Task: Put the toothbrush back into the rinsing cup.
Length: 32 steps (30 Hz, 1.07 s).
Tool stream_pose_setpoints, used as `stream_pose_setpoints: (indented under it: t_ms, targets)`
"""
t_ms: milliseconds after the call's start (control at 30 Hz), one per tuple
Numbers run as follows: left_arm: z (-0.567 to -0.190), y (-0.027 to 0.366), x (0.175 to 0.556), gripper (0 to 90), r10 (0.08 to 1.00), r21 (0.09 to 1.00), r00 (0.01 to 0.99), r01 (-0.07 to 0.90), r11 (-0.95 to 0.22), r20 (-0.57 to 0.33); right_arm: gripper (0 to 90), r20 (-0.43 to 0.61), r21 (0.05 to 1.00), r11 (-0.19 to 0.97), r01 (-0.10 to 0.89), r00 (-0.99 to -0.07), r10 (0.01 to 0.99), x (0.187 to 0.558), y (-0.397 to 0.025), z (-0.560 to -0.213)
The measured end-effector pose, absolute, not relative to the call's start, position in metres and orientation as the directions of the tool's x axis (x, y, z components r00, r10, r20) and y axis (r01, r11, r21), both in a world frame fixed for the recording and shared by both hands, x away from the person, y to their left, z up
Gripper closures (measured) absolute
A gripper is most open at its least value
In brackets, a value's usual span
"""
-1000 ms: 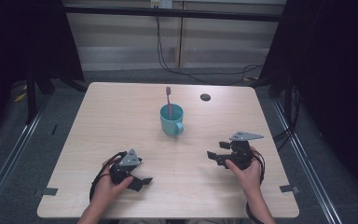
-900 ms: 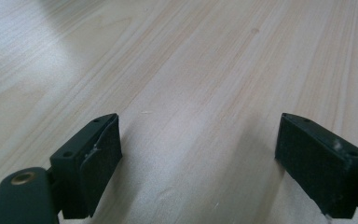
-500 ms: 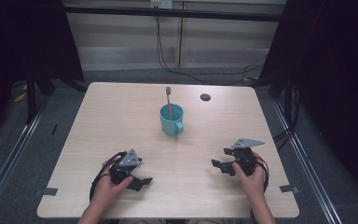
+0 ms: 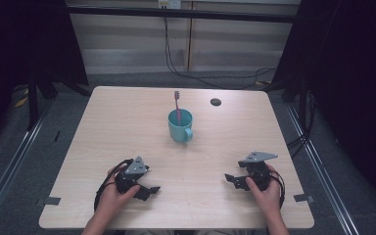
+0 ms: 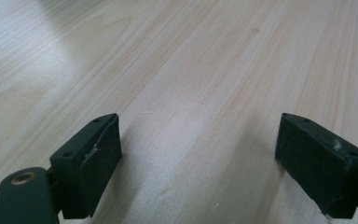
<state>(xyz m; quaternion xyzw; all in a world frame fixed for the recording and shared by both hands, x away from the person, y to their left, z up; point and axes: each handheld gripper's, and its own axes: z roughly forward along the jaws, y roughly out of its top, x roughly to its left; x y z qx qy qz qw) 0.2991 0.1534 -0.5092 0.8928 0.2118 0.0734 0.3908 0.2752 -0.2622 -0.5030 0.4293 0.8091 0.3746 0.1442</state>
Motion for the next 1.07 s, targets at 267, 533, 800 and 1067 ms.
stream_pose_setpoints:
  t_ms: [267,533,800,1067]
  targets:
    - [-0.5092,0.1534,0.2991,14.1,0.436,0.729,0.9,0.321,-0.605,-0.034,20.1,0.081,0.721,0.361,0.592,-0.589,0.804,0.2717,-0.263,-0.5075]
    - [-0.5092,0.1534,0.2991,14.1,0.436,0.729,0.899,0.321,-0.604,-0.035,17.3,0.051,0.726,0.389,0.568,-0.608,0.792,0.2687,-0.2619,-0.5101]
    - [-0.5092,0.1534,0.2991,14.1,0.436,0.729,0.899,0.321,-0.605,-0.034,15.6,0.024,0.724,0.401,0.561,-0.602,0.798,0.2658,-0.2585,-0.5112]
    - [-0.5092,0.1534,0.2991,14.0,0.436,0.729,0.899,0.321,-0.605,-0.034,15.1,0.026,0.722,0.4,0.564,-0.6,0.799,0.2659,-0.2582,-0.5112]
